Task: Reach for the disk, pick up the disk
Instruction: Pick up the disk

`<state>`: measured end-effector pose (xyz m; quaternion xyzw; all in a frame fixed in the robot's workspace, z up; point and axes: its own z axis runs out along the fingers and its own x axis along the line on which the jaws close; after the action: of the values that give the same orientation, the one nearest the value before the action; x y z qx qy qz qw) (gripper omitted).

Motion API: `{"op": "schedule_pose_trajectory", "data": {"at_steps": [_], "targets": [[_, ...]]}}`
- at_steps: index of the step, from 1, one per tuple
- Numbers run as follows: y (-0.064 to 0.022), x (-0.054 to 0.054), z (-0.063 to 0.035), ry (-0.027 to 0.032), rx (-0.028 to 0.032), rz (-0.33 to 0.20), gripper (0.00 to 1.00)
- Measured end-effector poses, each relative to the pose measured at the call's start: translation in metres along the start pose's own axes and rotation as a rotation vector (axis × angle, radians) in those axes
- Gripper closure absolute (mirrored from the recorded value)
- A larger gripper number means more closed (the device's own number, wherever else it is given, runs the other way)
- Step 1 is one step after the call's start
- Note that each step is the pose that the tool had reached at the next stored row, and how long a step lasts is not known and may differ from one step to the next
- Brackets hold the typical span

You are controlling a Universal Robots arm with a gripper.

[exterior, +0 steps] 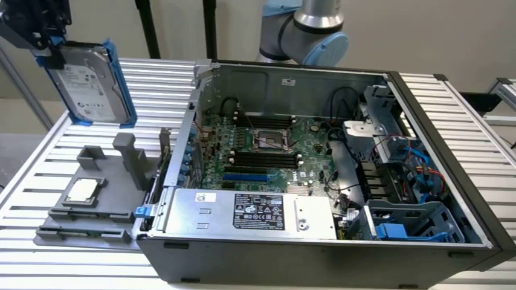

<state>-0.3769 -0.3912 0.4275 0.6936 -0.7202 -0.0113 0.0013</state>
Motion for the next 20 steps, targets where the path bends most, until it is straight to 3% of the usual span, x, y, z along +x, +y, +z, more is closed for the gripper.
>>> {"op": "schedule_pose_trajectory", "data": {"at_steps": [12, 20], "targets": [[-0.0379, 0.006, -0.0546, -0.0059, -0.0005, -0.005, 0.67], [-0.0644, 0.012, -0.0788, -0.0067, -0.0018, -0.005, 0.67]]}}
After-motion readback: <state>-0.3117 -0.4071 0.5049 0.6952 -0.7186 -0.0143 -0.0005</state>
